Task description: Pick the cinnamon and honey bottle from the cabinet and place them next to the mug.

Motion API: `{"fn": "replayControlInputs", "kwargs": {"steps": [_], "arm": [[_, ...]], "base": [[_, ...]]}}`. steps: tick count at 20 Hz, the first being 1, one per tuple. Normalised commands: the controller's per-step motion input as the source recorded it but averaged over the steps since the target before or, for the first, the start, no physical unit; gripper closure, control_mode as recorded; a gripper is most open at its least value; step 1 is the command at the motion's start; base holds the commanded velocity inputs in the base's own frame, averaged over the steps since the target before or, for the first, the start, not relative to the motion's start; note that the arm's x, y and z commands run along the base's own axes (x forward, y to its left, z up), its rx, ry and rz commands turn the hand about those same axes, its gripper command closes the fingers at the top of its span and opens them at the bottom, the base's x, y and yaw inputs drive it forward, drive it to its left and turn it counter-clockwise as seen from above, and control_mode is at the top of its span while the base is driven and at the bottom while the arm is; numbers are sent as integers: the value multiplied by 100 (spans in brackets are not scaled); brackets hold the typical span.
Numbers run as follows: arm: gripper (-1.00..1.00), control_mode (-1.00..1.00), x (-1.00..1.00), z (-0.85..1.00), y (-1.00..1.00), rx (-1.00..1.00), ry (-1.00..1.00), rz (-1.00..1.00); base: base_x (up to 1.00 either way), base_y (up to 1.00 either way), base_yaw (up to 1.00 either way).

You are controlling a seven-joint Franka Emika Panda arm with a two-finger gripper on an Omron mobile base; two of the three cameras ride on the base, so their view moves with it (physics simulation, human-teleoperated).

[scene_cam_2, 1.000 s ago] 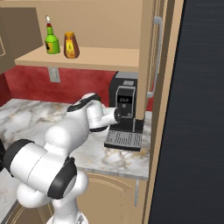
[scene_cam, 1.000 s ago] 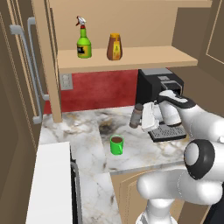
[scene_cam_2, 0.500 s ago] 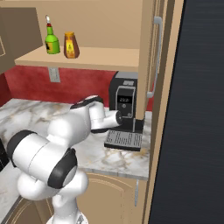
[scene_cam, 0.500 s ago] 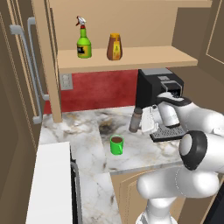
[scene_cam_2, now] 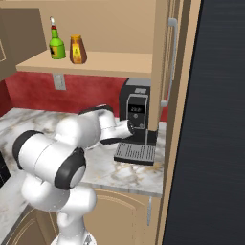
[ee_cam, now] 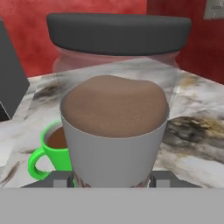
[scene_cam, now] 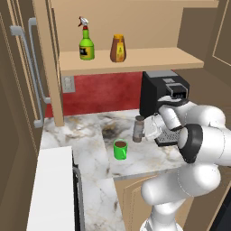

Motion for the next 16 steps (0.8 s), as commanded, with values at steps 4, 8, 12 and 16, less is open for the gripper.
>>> {"fn": "replayControlInputs", "kwargs": {"steps": [4, 8, 12, 16], "arm": [[100, -100, 0, -39, 0, 0, 2, 0], [100, -100, 0, -37, 0, 0, 0, 0], [100, -100, 0, -12, 3, 0, 0, 0], [100, -100, 0, -1, 6, 0, 0, 0]], "base": [[0, 0, 0], [0, 0, 0], [0, 0, 0], [0, 0, 0]]}}
